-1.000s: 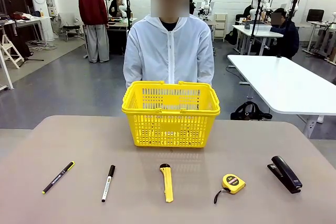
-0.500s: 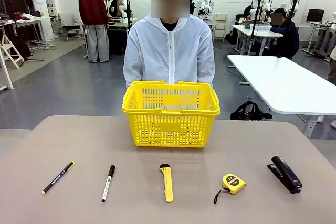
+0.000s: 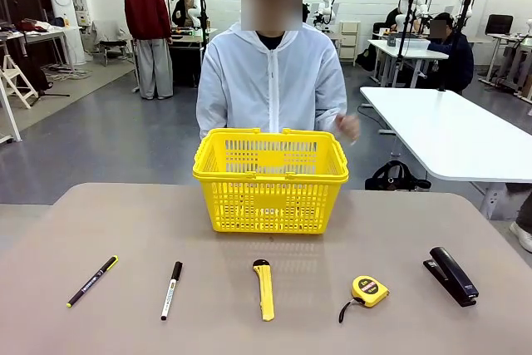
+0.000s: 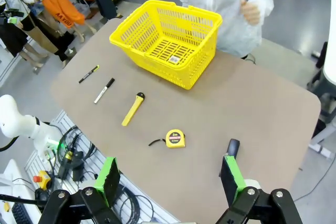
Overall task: Place the items the person wants into the basket.
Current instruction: Pick up the item the person points to and place it in the Market Basket.
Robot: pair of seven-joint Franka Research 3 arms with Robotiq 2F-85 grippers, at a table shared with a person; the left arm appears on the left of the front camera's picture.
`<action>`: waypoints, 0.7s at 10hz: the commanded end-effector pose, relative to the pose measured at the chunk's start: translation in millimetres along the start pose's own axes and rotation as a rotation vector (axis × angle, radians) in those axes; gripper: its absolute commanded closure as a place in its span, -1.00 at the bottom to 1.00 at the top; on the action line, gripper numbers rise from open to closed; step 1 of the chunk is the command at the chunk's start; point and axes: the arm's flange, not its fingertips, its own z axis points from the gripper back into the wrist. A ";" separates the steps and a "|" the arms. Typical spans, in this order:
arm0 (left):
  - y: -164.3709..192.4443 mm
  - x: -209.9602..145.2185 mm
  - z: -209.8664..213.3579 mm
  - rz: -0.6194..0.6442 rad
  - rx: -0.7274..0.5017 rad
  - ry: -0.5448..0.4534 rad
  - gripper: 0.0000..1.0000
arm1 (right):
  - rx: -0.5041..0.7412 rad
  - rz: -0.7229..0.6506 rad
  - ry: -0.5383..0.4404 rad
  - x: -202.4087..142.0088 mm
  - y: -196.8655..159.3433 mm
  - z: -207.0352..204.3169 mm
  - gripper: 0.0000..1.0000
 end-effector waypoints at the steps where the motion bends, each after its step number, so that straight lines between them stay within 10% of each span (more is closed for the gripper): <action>1: 1.3 0.8 2.1 -0.013 -0.016 -0.001 -1.00 | 0.016 0.010 -0.004 -1.2 0.0 -1.3 -1.00; 7: 1.3 0.8 2.1 -0.013 -0.016 -0.001 -1.00 | 0.016 0.010 -0.004 -1.2 0.0 -1.3 -1.00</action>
